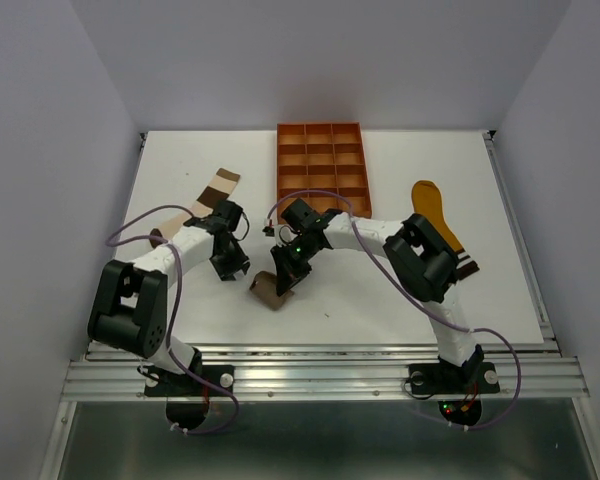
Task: Roll the socks
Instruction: Roll the sock at the center of the board.
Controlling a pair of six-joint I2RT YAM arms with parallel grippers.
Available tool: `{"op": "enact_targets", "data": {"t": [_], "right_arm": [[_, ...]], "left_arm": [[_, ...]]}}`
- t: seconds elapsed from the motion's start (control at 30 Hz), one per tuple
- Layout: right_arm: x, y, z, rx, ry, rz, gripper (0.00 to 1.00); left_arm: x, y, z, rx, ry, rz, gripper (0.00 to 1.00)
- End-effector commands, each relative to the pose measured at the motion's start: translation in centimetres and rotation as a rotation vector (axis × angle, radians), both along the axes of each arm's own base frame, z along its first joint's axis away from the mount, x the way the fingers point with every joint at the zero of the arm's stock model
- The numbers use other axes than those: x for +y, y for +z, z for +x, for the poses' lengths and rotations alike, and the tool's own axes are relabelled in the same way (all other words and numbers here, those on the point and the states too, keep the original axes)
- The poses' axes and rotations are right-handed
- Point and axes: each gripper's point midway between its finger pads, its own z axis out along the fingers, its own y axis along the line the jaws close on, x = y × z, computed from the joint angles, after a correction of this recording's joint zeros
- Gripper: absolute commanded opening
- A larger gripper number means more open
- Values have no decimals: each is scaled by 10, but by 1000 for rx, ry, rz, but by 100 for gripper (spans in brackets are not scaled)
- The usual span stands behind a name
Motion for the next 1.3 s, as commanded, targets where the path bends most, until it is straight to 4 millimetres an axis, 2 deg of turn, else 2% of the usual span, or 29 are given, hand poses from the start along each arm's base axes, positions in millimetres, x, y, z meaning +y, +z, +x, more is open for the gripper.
{"op": "enact_targets", "data": {"t": [0.0,0.17,0.27,0.33,0.37,0.53,0.67,0.83,0.9,0.97,1.1,1.17,1.27], "right_arm": [[-18,-40,7,-107,-16,-150,1],[-10,-34,7,-149,2,-147,1],[-8,-33,8,-149,-9,-146,1],[-8,-32,11,-155,-20,-152,1],[-7,-31,11,-155,-25,-149,1],[-4,-27,14,-151,-39,-145,1],[-4,-29,14,-144,-38,-157,1],[-7,-35,18,-152,-46,-194,1],[-8,-34,18,-157,-45,-200,1],[-9,-35,19,-160,-42,-207,1],[-11,-34,17,-161,-35,-208,1],[-11,-33,18,-164,-36,-206,1],[-8,-32,15,-169,-24,-201,1]], "left_arm": [[15,29,2,-58,56,36,43],[13,52,-5,-119,64,-17,48],[-17,59,-14,-152,-31,-199,51],[-24,55,-22,-153,-61,-249,51],[-25,47,-32,-137,-65,-262,52],[-33,26,-52,-93,-110,-322,52],[-34,20,-55,-86,-122,-321,52],[-38,24,-51,-121,-107,-348,52],[-32,28,-49,-136,-69,-325,52],[-12,28,-48,-135,13,-223,52],[-4,40,-43,-166,42,-184,52],[-5,46,-40,-183,43,-194,52],[-18,51,-38,-207,4,-262,53]]}}
